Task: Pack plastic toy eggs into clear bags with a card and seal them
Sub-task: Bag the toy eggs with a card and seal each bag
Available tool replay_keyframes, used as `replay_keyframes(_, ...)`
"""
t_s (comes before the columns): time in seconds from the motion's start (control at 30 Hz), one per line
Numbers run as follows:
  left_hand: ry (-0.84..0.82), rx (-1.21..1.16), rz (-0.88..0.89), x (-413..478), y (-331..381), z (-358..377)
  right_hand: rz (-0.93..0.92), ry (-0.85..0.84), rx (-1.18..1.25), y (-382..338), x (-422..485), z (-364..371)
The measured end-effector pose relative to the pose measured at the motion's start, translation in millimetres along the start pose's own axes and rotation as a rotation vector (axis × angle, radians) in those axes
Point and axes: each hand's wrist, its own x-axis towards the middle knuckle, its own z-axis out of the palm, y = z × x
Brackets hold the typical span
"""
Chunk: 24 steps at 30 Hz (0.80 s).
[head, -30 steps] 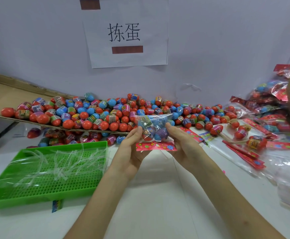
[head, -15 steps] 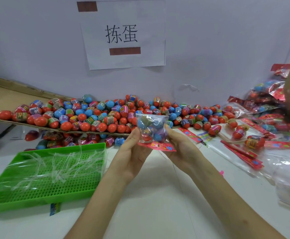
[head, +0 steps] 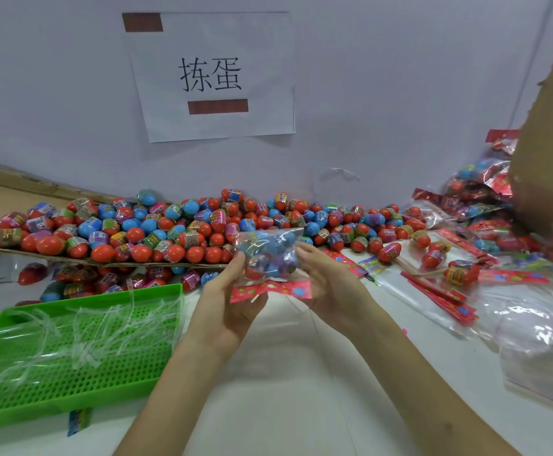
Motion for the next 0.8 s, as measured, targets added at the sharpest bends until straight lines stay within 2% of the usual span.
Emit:
replay_keyframes(0.13,0.055,0.052,0.011,1,3,-4,-0.083,0.1,-0.445,-7,4,-5)
replay_keyframes(0.3,0.0,0.328,-0.015,0,0,-5,-0.117,0.089,-0.58,-16,1,-22)
replay_keyframes(0.4,0.07,0.423,0.046,3,-3,-1,-0.082,-0.007,-0.673,-24,-4,-34)
replay_keyframes(0.47,0.191,0.363,0.078,7,-2,-3,-0.062,-0.073,-0.737,-34,-9,-44)
replay_keyframes(0.57,0.273,0.278,0.06,11,3,-12,-0.019,-0.185,-0.811,-51,-19,-62)
replay_keyframes(0.63,0.294,0.245,0.042,13,6,-15,-0.1,-0.134,-0.711,-61,-22,-70)
replay_keyframes(0.67,0.299,0.235,0.032,13,6,-14,-0.206,-0.042,-0.555,-67,-21,-74)
replay_keyframes(0.73,0.29,0.236,0.018,12,4,-12,-0.463,0.117,-0.093,-79,-20,-83)
replay_keyframes(0.8,0.26,0.25,0.015,11,0,-10,-0.642,0.156,0.214,-87,-22,-92)
